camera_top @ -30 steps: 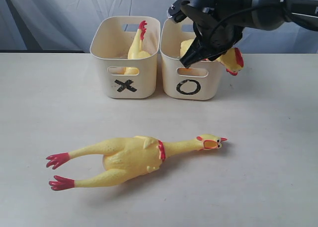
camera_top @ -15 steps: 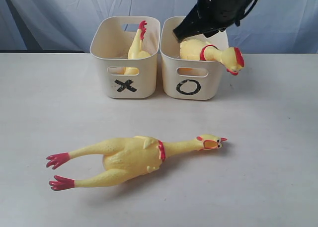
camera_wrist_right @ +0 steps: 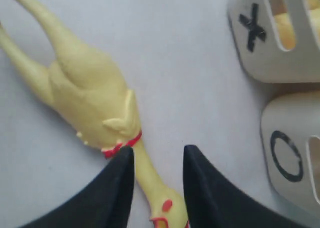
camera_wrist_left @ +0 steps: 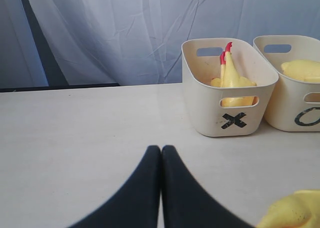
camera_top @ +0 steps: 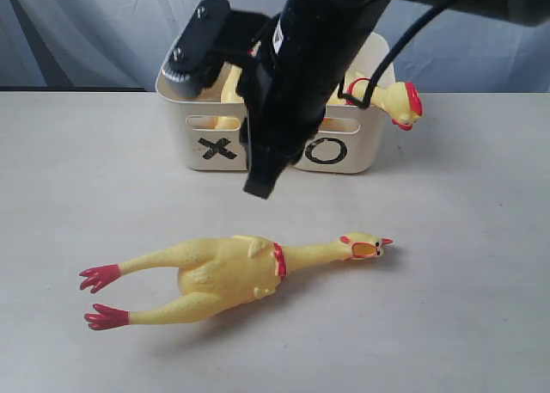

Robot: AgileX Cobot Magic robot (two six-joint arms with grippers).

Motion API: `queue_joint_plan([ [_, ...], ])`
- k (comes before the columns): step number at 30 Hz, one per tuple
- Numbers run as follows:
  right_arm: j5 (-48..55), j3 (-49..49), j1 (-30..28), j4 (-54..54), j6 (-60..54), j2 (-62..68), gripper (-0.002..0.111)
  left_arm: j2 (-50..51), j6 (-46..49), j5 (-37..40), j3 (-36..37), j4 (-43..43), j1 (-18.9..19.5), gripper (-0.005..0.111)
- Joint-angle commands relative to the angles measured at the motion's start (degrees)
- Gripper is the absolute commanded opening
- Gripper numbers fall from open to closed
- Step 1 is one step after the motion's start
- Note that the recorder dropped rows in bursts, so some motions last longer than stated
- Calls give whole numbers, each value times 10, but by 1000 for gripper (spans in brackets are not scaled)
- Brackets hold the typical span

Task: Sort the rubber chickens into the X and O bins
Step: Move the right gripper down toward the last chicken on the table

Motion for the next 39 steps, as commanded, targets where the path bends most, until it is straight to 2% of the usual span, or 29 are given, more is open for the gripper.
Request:
queue_joint_plan([
  [1, -2, 48, -1, -50, -25, 20, 42, -2, 2, 3, 3, 1, 0, 0],
  [6, -37, 113, -1, -107, -26, 41, 52, -2, 2, 5, 3, 1, 0, 0],
  [11, -78, 162, -1, -151, -30, 62, 52, -2, 2, 7, 3, 1, 0, 0],
  [19, -137, 175, -1, -156, -31, 105, 52, -2, 2, 8, 3, 1, 0, 0],
  [39, -152, 175, -2, -185, -31, 148, 47, -2, 2, 9, 3, 1, 0, 0],
])
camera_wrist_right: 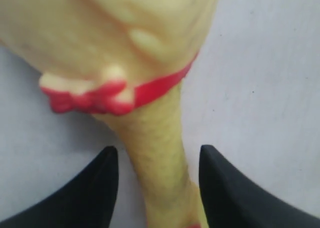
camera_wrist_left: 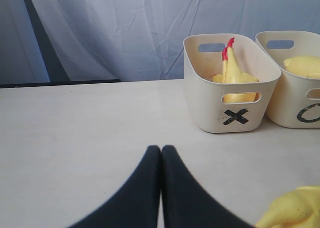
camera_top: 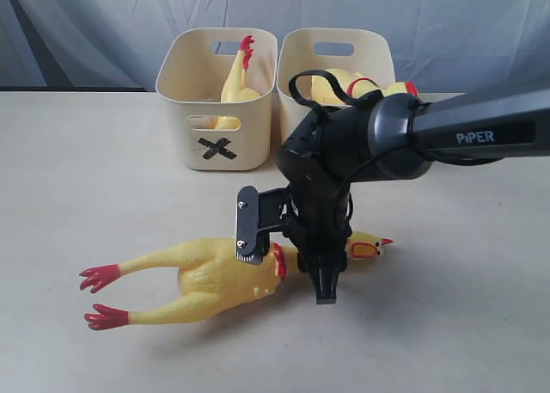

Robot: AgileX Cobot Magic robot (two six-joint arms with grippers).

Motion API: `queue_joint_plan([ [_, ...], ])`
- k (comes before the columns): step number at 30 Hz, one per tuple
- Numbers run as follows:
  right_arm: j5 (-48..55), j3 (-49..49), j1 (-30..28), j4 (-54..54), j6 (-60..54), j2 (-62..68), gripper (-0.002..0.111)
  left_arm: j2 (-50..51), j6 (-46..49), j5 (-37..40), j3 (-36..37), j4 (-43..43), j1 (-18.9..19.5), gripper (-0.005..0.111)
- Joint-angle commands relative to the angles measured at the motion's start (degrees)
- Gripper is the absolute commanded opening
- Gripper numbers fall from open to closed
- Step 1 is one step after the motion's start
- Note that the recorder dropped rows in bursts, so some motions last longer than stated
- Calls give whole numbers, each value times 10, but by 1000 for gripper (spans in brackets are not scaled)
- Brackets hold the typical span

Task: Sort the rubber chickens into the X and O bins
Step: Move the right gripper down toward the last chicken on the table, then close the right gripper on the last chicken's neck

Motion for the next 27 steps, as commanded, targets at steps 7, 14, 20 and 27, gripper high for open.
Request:
queue_joint_plan([
  [7, -5, 1, -2, -10, -4, 0, 13, -2, 2, 1, 3, 1, 0, 0],
  [14, 14, 1, -2, -15, -2, 0, -1, -2, 2, 2, 3, 2, 0, 0],
  [20, 43, 1, -2, -3, -2, -22, -1, -2, 2, 2, 3, 2, 0, 0],
  [27, 45, 1, -2, 82, -2, -87, -1, -2, 2, 2, 3, 2, 0, 0],
])
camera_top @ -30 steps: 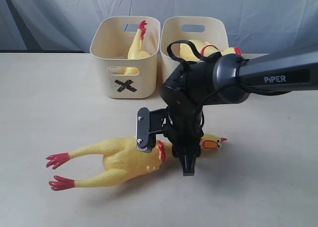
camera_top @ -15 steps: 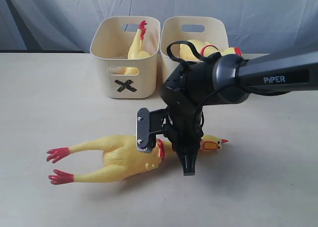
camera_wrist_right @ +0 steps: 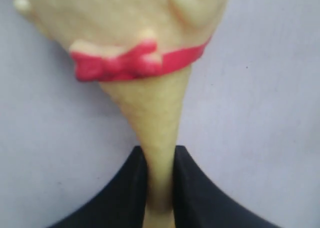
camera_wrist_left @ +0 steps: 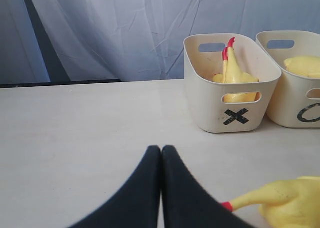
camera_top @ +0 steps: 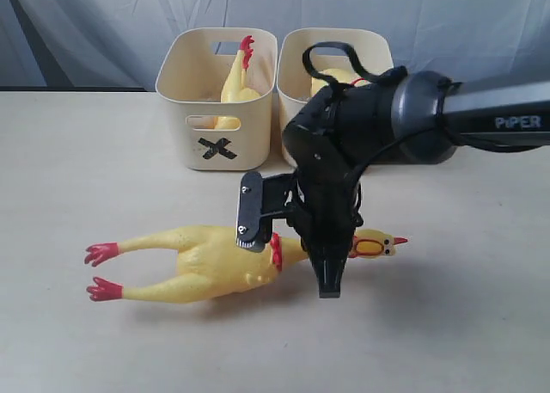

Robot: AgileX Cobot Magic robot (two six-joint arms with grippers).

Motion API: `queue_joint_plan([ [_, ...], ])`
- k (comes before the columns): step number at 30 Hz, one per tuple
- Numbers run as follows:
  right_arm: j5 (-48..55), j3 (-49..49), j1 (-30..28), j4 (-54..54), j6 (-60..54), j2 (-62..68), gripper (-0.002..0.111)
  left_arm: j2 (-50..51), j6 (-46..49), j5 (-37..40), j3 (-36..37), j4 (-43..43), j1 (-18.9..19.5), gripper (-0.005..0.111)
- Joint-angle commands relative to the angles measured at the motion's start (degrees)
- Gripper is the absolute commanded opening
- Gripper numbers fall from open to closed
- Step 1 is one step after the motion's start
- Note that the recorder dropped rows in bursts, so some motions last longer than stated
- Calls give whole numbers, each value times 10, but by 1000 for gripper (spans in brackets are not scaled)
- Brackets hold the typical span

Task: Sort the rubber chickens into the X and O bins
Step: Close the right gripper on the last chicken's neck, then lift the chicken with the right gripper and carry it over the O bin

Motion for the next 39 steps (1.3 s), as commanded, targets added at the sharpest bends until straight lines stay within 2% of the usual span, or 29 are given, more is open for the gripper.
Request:
queue_joint_plan([
  [1, 3, 1, -2, 67, 1, -53, -1, -2, 2, 1, 3, 2, 0, 0],
  [5, 2, 1, -2, 114, 3, -88, -1, -2, 2, 1, 3, 2, 0, 0],
  [10, -2, -3, -2, 120, 60, -125, -1, -2, 2, 1, 3, 2, 0, 0],
  [16, -2, -48, -2, 65, 164, -157, -1, -2, 2, 1, 3, 2, 0, 0],
  [24, 1, -117, -2, -107, 328, -168, -1, -2, 2, 1, 3, 2, 0, 0],
  [32, -1, -147, -2, -266, 455, -168, -1, -2, 2, 1, 3, 2, 0, 0],
  [35, 14, -147, -2, -413, 550, -163, -1, -2, 2, 1, 3, 2, 0, 0],
  [39, 73, -147, -9, -539, 585, -129, -1, -2, 2, 1, 3, 1, 0, 0],
])
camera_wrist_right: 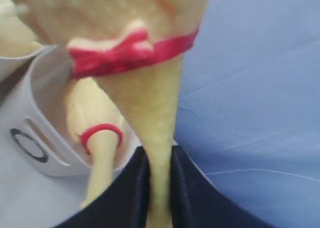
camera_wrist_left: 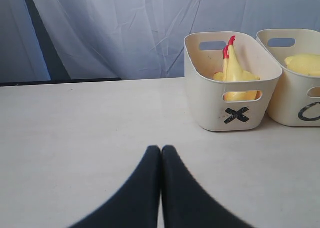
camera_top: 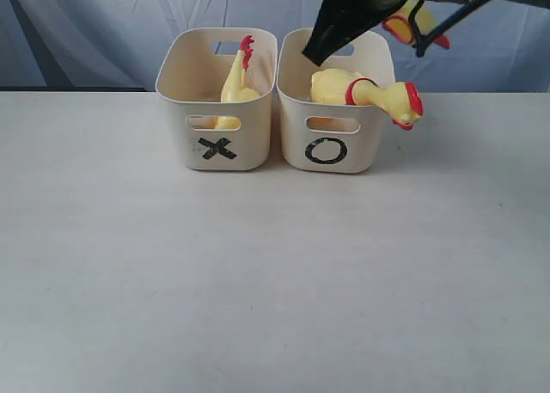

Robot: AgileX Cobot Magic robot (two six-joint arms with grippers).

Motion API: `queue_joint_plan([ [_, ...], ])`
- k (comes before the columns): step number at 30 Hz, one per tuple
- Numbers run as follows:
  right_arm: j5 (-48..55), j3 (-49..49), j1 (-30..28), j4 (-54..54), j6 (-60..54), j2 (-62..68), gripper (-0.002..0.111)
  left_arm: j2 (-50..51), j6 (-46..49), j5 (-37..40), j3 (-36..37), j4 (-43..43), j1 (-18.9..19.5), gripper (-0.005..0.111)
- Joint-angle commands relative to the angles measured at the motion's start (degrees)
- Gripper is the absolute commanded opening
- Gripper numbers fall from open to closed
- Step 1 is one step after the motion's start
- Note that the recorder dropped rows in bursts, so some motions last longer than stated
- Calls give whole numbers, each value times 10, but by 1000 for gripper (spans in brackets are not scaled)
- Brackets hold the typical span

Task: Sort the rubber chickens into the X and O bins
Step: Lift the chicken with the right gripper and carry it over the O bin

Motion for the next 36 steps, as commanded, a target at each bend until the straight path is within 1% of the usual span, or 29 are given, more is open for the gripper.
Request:
queue_joint_plan([
  [1, 56, -6, -20, -132, 37, 36, -1, -2, 2, -2, 3, 1, 0, 0],
  [4, 68, -6, -52, -170, 51, 63, -1, -2, 2, -2, 3, -2, 0, 0],
  [8, 88, -6, -102, -247, 52, 94, -1, -2, 2, -2, 3, -3, 0, 0],
  [11, 102, -6, -123, -309, 52, 107, -1, -2, 2, -2, 3, -6, 0, 0],
  [14, 127, -11, -147, -395, 52, 135, -1, -2, 2, -2, 3, -7, 0, 0],
  [17, 137, -11, -158, -439, 32, 154, -1, -2, 2, -2, 3, -11, 0, 0],
  [23, 136, -11, -162, -440, -36, 196, -1, -2, 2, -2, 3, -16, 0, 0],
  [28, 144, -43, -175, -440, -50, 223, -1, -2, 2, -2, 3, -21, 0, 0],
  [36, 131, -78, -179, -440, -77, 239, -1, -2, 2, -2, 3, -23, 0, 0],
])
